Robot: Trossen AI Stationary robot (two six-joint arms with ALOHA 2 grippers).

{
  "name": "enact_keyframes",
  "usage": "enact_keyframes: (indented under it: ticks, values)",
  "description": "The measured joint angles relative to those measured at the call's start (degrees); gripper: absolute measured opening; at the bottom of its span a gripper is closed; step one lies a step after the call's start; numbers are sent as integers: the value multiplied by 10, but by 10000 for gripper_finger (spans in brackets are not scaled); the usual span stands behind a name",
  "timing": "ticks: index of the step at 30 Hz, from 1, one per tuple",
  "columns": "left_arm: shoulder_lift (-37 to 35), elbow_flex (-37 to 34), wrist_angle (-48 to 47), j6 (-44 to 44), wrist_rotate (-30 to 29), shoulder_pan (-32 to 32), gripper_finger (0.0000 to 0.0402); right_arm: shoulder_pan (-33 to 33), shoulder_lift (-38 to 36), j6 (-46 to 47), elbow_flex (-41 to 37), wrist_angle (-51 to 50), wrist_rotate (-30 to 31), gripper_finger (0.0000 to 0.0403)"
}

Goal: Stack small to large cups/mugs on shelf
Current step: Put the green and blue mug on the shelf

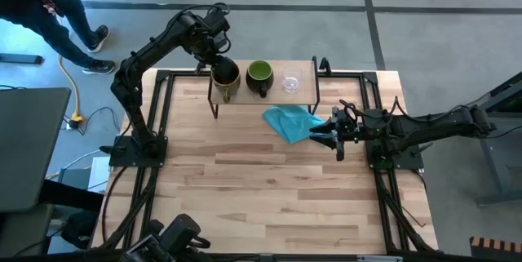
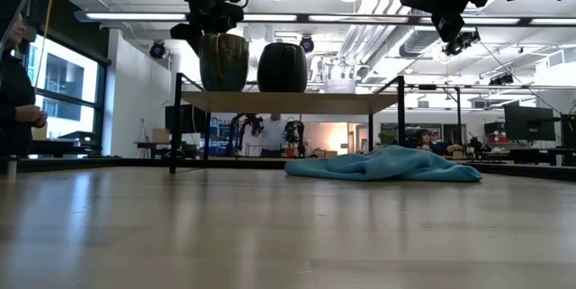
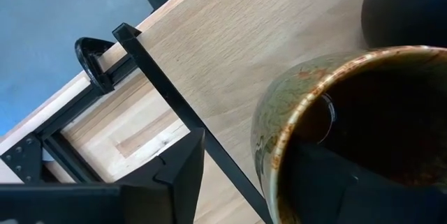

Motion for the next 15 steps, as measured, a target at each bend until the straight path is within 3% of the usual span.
enact_keyframes:
  ticks: [15]
  values:
    - [0,0,1,-10,-6,0,170,0,0,4,0,0,0,128]
